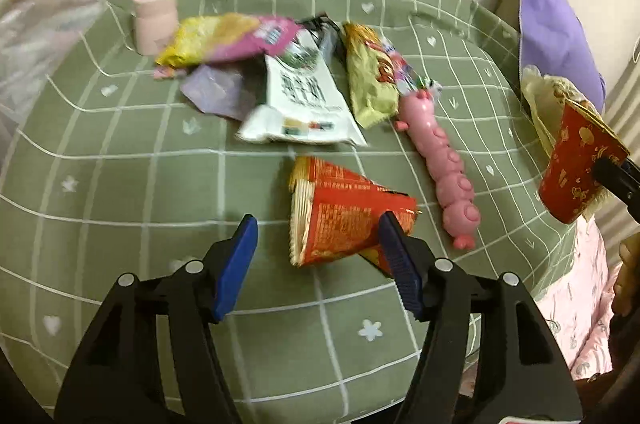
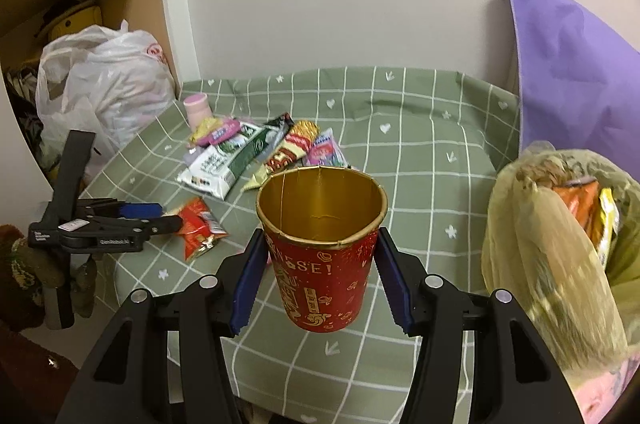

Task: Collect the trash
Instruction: 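Grasp the red snack packet with the left tool while the right tool holds the cup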

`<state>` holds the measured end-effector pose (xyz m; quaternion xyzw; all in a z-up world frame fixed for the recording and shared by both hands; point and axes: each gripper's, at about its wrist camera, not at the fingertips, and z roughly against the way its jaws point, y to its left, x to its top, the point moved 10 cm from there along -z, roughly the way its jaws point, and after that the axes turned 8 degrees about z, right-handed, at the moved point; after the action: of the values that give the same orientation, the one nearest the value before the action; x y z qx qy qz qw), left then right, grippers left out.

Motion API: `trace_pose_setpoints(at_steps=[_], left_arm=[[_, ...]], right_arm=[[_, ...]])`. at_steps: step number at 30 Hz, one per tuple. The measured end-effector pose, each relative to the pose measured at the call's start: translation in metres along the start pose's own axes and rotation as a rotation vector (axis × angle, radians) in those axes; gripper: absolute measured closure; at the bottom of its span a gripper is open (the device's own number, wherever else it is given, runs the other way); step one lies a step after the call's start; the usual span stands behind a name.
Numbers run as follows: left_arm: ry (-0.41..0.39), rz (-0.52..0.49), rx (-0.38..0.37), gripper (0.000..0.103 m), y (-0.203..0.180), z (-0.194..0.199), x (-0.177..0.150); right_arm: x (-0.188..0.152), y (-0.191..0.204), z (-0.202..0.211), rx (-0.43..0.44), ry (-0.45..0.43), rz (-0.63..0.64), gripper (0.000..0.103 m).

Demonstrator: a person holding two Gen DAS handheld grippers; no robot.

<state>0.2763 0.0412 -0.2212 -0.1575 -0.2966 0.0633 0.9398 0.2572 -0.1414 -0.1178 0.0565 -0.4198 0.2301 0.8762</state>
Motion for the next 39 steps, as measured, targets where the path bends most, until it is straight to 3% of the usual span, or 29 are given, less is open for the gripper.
trace_pose_setpoints(at_steps=[7, 10, 13, 17, 19, 27, 33, 39], left_arm=[[0.021, 0.084, -0.077, 0.043, -0.009, -0.012, 0.002], [0.059, 0.11, -0.123, 0.048, -0.019, -0.018, 0.006], [0.079, 0.093, -0.137, 0.062, -0.031, -0.023, 0.011], [0.047, 0.05, -0.112, 0.089, -0.041, -0.02, 0.021], [0.029, 0.059, -0.126, 0.094, -0.042, -0.014, 0.027], [-0.052, 0.006, -0.125, 0.096, -0.057, 0.021, 0.046], [-0.191, -0.066, -0.12, 0.097, -0.078, 0.067, 0.078], [-0.316, -0.154, -0.179, 0.097, -0.116, 0.108, 0.123]], right_arm=[[-0.016, -0.003, 0.011, -0.047, 0.038, -0.021, 0.052], [-0.025, -0.009, 0.016, -0.061, 0.048, -0.043, 0.051], [-0.029, -0.013, 0.021, -0.073, 0.047, -0.065, 0.051], [-0.032, -0.015, 0.033, -0.098, 0.031, -0.075, 0.051], [-0.033, -0.017, 0.039, -0.112, 0.022, -0.078, 0.051], [-0.032, -0.028, 0.054, -0.142, -0.016, -0.117, 0.051], [-0.017, -0.031, 0.066, -0.157, -0.059, -0.105, 0.051], [0.018, -0.056, 0.096, -0.2, -0.153, -0.12, 0.051]])
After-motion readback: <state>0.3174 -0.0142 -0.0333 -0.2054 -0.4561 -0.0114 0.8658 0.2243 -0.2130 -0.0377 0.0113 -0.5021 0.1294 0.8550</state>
